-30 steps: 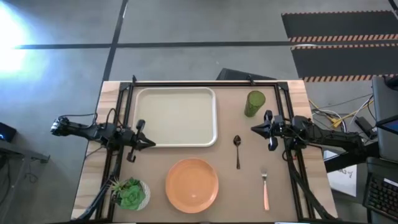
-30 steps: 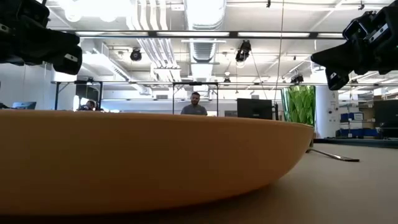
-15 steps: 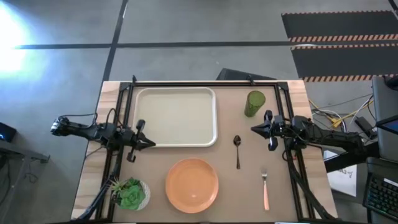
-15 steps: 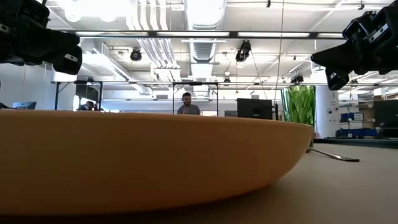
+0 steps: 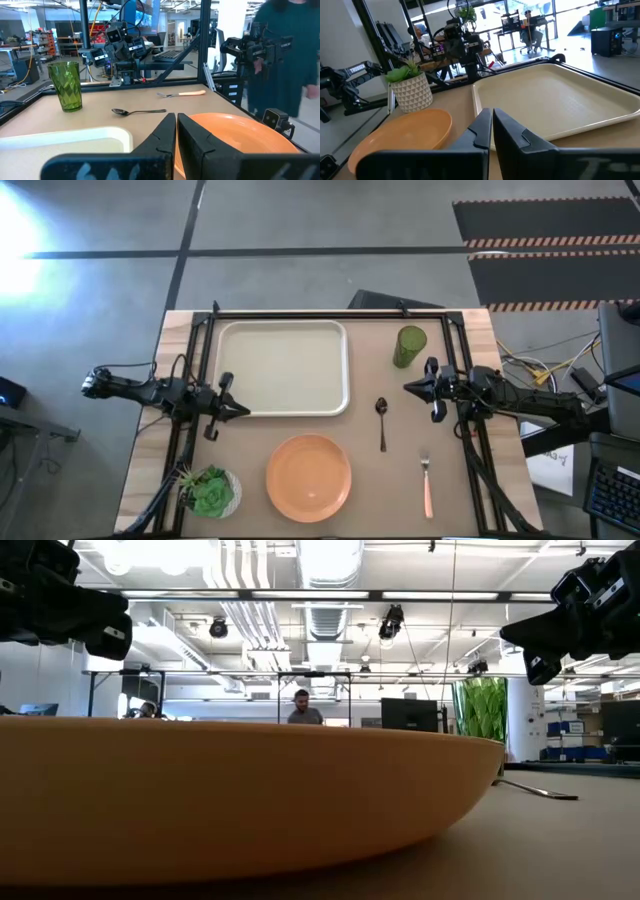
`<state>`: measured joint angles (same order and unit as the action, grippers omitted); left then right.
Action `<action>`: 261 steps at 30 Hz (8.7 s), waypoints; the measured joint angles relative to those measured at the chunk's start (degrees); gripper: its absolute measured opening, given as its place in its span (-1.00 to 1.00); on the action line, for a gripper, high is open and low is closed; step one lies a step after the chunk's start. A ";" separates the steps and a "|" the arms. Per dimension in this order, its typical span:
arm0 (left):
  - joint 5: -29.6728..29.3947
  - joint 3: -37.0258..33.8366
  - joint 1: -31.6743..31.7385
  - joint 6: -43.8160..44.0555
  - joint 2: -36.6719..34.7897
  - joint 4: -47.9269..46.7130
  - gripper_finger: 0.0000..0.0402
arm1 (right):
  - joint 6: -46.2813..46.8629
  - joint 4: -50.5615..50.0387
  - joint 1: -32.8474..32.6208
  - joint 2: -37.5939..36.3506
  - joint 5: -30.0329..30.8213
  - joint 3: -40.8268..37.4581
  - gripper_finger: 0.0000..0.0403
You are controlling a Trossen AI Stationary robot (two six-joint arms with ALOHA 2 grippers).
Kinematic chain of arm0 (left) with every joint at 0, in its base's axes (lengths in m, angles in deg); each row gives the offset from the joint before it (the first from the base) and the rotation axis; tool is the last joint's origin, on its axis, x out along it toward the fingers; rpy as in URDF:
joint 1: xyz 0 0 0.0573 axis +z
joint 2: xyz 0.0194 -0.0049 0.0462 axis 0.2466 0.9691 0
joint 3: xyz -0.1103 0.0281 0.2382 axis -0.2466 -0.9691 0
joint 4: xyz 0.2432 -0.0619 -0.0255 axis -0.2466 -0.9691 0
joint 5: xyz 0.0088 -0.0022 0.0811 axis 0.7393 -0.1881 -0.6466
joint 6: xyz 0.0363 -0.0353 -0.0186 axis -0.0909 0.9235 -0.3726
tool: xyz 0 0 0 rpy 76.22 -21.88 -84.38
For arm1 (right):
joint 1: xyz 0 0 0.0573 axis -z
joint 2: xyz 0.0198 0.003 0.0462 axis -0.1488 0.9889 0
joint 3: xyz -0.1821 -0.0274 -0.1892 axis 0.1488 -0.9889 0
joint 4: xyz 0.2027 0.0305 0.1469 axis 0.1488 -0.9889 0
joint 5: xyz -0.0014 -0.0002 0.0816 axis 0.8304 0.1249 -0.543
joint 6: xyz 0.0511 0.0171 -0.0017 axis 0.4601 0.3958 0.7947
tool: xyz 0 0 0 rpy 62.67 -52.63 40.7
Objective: Pick and place plate/cup/fork/spoon on tray
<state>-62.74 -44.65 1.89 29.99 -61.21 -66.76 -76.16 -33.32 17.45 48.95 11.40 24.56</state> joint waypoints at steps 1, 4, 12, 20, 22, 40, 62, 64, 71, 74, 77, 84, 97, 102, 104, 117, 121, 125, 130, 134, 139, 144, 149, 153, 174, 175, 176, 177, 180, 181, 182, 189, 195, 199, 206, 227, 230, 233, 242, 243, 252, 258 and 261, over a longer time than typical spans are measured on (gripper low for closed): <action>0.00 0.00 -0.02 0.00 0.01 0.00 -1.00 | 0.01 0.00 0.00 0.00 0.00 0.00 -0.96; 0.00 0.00 -0.01 0.00 0.01 0.00 -1.00 | 0.01 -0.01 0.01 -0.01 0.00 -0.02 -0.96; 0.01 0.00 -0.01 0.01 0.01 -0.01 -1.00 | 1.61 0.95 0.01 -0.01 4.77 0.00 -0.96; 0.01 0.00 -0.02 0.00 0.01 0.00 -1.00 | 8.73 1.54 0.01 -0.01 4.94 0.00 -0.96; 0.00 0.00 -0.02 0.00 0.01 0.00 -1.00 | 9.46 1.57 0.00 -0.01 5.33 0.00 -0.96; -6.51 0.00 0.00 0.00 0.02 5.18 -1.00 | 14.09 24.35 0.01 -0.01 19.94 -0.01 -0.96; -4.79 0.17 -0.04 3.06 0.01 44.46 -1.00 | 9.87 29.91 0.01 0.00 20.99 -0.01 -0.96; -4.67 0.68 -0.04 2.89 0.02 43.99 -1.00 | 9.87 29.91 0.01 -0.01 20.98 0.00 -0.96; -25.81 7.89 0.00 2.59 4.14 27.60 -1.00 | 9.89 30.10 -0.01 -0.01 20.50 0.00 -0.96; -29.17 13.17 0.00 6.31 8.47 19.40 -0.97 | 9.89 30.11 -0.01 -0.01 20.50 0.00 -0.96; -28.22 18.67 0.00 5.76 14.45 16.69 -0.83 | 9.89 30.11 -0.01 -0.01 20.50 0.00 -0.96; -27.28 35.05 0.00 4.51 27.82 -1.90 -0.32 | 9.89 30.06 -0.01 -0.01 20.50 0.00 -0.96; -21.40 53.55 0.00 28.01 53.39 -35.39 -0.24 | 9.89 30.03 -0.01 -0.01 20.33 0.00 -0.96; -10.69 55.22 0.00 35.75 62.49 -38.59 -0.24 | 9.89 30.00 -0.01 -0.01 20.33 0.00 -0.96; -8.14 55.21 -0.04 38.57 65.73 -38.91 -0.24 | 9.89 30.00 -0.01 -0.01 20.33 0.00 -0.96; 4.90 55.82 0.00 48.62 84.09 -38.24 -0.24 | 10.26 30.02 -0.01 -0.01 17.30 0.00 -0.96; 7.79 56.40 0.00 54.47 87.42 -36.45 -0.24 | 10.40 30.02 -0.01 -0.01 15.82 0.00 -0.96; 9.22 58.07 -0.11 56.71 89.39 -34.12 -0.24 | 10.41 30.03 -0.01 -0.01 14.32 0.00 -0.96; 8.50 60.33 -0.10 56.84 91.18 -33.68 -0.24 | 10.45 30.02 -0.01 -0.01 11.50 0.00 -0.96; 8.07 60.29 -0.08 56.78 92.10 -34.27 -0.24 | 10.50 30.01 -0.01 -0.01 10.19 0.02 -0.96; 7.43 60.24 -0.04 55.98 92.63 -34.62 -0.24 | 10.43 29.99 -0.01 -0.01 9.94 0.02 -0.96; 5.92 60.14 0.10 55.15 92.63 -34.75 -0.24 | 10.39 30.02 -0.01 -0.01 9.94 0.02 -0.96; 5.86 58.78 0.31 55.19 92.63 -35.04 -0.24 | 10.38 30.02 -0.01 -0.01 9.94 0.02 -0.96; 5.86 57.92 0.42 55.30 92.63 -34.99 -0.24 | 10.37 30.04 -0.01 -0.01 9.97 0.02 -0.96; 9.29 55.44 0.42 55.73 92.63 -31.50 -0.24 | 10.35 30.04 -0.01 -0.01 10.40 0.02 -0.96; 9.64 54.50 0.42 55.85 92.63 -29.73 -0.24 | 10.34 30.04 -0.01 -0.01 10.41 0.02 -0.96; 10.00 53.49 0.42 56.48 92.63 -27.91 -0.24 | 10.35 30.06 -0.01 -0.01 10.41 0.02 -0.96; 10.23 52.45 0.42 57.54 92.63 -26.16 -0.24 | 10.35 30.06 -0.01 -0.01 10.40 0.02 -0.96; 10.42 50.16 0.42 59.85 92.58 -22.56 -0.24 | 10.35 30.06 -0.01 -0.01 10.43 0.02 -0.96; 10.44 49.75 0.42 60.07 92.55 -21.99 -0.24 | 10.34 30.05 -0.01 -0.01 10.43 0.02 -0.96; 10.44 49.52 0.42 60.09 92.50 -21.80 -0.25 | 10.33 30.04 -0.01 -0.01 10.44 0.02 -0.96; 9.48 50.07 0.40 57.65 92.72 -21.71 -0.87 | 9.81 30.04 0.01 -0.01 11.82 0.02 -0.96; 6.92 52.42 0.37 56.58 92.66 -22.13 -0.99 | 9.43 30.00 0.01 -0.01 12.55 0.02 -0.96; 3.34 56.45 0.36 53.80 91.46 -23.47 -1.00 | 9.45 29.99 0.01 -0.01 12.55 0.02 -0.96; -15.27 66.23 2.05 50.70 83.72 -41.61 -1.00 | 9.47 30.00 0.01 -0.01 12.54 0.02 -0.96; -28.77 56.94 16.56 65.79 52.03 -76.54 -1.00 | 9.47 29.89 0.01 -0.01 12.48 0.02 -0.96; -24.02 52.09 16.57 66.04 49.95 -76.12 -1.00 | 9.47 29.90 0.01 -0.01 12.52 0.02 -0.96; -21.86 47.00 16.57 67.36 47.36 -72.93 -1.00 | 9.47 29.89 -0.01 -0.01 12.94 0.02 -0.96; -22.93 32.75 19.86 68.54 39.12 -58.32 -1.00 | 9.87 29.91 0.01 -0.01 14.03 0.02 -0.96; -22.92 31.53 20.40 69.16 38.70 -58.07 -1.00 | 9.89 29.92 0.01 -0.01 14.08 0.02 -0.96; -22.52 24.63 23.35 68.85 36.47 -50.36 -1.00 | 9.87 29.91 0.01 -0.01 14.08 0.02 -0.96; -22.49 21.69 24.93 67.74 36.43 -46.43 -1.00 | 9.87 29.90 0.01 -0.01 14.10 0.02 -0.96; -22.51 19.86 25.81 67.61 36.42 -44.01 -1.00 | 9.82 29.91 0.01 -0.01 14.12 0.02 -0.96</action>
<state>-85.25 -24.79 27.71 97.59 -24.79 -110.78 -66.34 -3.41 17.46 48.94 25.52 24.58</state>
